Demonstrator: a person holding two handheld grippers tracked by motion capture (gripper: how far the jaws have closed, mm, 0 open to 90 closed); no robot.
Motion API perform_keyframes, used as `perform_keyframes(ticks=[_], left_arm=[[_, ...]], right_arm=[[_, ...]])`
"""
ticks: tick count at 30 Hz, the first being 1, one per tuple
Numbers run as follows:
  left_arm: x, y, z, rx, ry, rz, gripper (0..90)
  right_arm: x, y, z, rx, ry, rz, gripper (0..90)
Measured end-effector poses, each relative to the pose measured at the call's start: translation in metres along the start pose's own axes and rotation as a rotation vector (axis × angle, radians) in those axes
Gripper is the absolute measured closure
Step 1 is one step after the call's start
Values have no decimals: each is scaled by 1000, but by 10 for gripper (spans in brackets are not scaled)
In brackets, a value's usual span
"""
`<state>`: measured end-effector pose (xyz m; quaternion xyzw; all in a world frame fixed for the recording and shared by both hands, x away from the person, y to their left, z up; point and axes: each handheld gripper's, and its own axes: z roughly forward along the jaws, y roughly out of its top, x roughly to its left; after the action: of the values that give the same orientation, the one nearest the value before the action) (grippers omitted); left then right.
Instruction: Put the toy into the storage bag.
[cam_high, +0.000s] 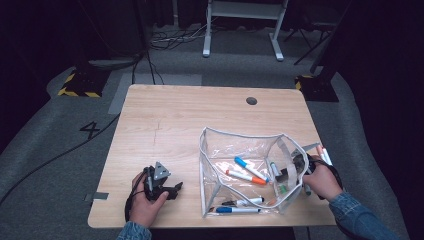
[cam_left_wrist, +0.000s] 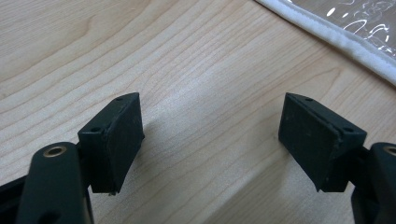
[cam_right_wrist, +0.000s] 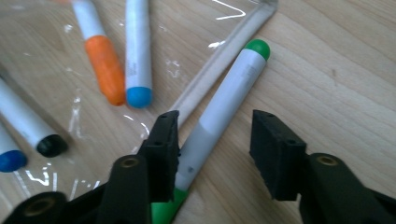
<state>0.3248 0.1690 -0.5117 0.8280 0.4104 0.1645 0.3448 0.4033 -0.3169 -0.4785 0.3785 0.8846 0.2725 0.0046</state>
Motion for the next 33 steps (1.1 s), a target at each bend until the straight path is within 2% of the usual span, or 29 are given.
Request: perform_keyframes(ticks=[3, 5, 7, 8, 15, 18, 26, 33], left_arm=[[0, 0, 0, 1, 0, -1, 224], [0, 0, 0, 1, 3, 3, 223], [0, 0, 0, 1, 0, -1, 223], [0, 0, 0, 0, 0, 0, 224], [0, 0, 0, 2, 0, -1, 223], [0, 0, 0, 2, 0, -1, 223], [0, 0, 0, 2, 0, -1, 224], [0, 0, 0, 1, 0, 1, 223]], right_arm=[[-1, -1, -1, 8, -30, 14, 670], [-1, -2, -2, 14, -69, 16, 740], [0, -3, -3, 23, -118, 19, 760], [0, -3, -3, 22, -126, 33, 764], [-2, -2, -4, 17, -123, 83, 769], [-4, 0, -11, 7, -120, 94, 769], [-6, 14, -42, -35, -129, 96, 769], [-7, 28, -72, -63, -129, 78, 769]])
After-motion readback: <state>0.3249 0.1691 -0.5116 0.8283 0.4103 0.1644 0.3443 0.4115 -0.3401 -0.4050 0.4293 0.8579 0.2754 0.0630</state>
